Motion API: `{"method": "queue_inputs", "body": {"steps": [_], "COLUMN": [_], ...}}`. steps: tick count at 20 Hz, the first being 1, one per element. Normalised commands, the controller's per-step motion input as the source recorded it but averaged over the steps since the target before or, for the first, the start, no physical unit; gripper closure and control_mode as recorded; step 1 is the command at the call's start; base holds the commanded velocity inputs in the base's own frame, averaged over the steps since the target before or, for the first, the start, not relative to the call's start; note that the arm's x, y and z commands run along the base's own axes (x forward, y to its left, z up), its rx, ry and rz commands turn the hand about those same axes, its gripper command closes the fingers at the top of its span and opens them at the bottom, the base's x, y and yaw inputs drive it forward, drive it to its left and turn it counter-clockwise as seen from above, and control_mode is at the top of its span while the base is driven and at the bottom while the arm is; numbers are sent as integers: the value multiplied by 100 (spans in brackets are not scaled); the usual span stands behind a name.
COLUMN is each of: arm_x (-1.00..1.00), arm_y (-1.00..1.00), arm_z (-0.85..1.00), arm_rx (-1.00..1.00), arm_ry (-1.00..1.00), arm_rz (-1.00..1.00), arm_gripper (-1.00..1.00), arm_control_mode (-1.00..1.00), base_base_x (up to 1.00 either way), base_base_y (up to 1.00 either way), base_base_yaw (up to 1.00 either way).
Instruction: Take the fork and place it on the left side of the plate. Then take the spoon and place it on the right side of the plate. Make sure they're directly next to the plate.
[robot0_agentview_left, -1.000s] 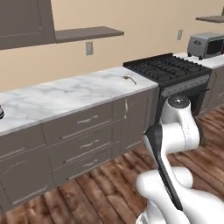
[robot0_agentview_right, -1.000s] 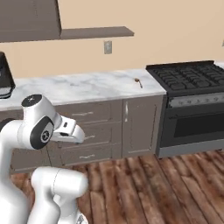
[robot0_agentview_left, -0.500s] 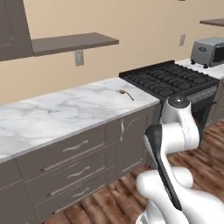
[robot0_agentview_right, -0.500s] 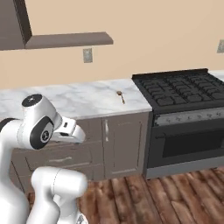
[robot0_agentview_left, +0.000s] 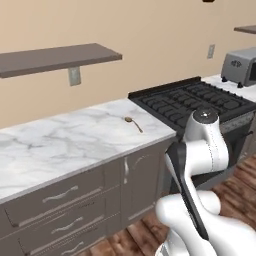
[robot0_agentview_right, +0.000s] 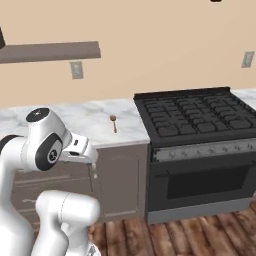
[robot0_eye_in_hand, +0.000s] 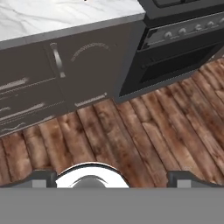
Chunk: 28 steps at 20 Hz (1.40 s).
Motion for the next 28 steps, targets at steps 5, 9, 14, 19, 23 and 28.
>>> {"method": "queue_inputs", "body": {"steps": [5, 9, 14, 19, 23, 28], "arm_x": [0, 0, 0, 0, 0, 0], "arm_y": [0, 0, 0, 0, 0, 0], "arm_z": [0, 0, 0, 0, 0, 0], "arm_rx": [0, 0, 0, 0, 0, 0], "arm_ry": [0, 0, 0, 0, 0, 0], "arm_rz": [0, 0, 0, 0, 0, 0], "arm_gripper": [-100, -100, -100, -100, -100, -100], "arm_control_mode": [100, 100, 100, 100, 100, 100], "base_base_x": [46, 45, 56, 63, 71, 65], "base_base_y": [-41, -29, -27, -31, -24, -12], "base_base_yaw": [15, 16, 20, 23, 24, 27]}}
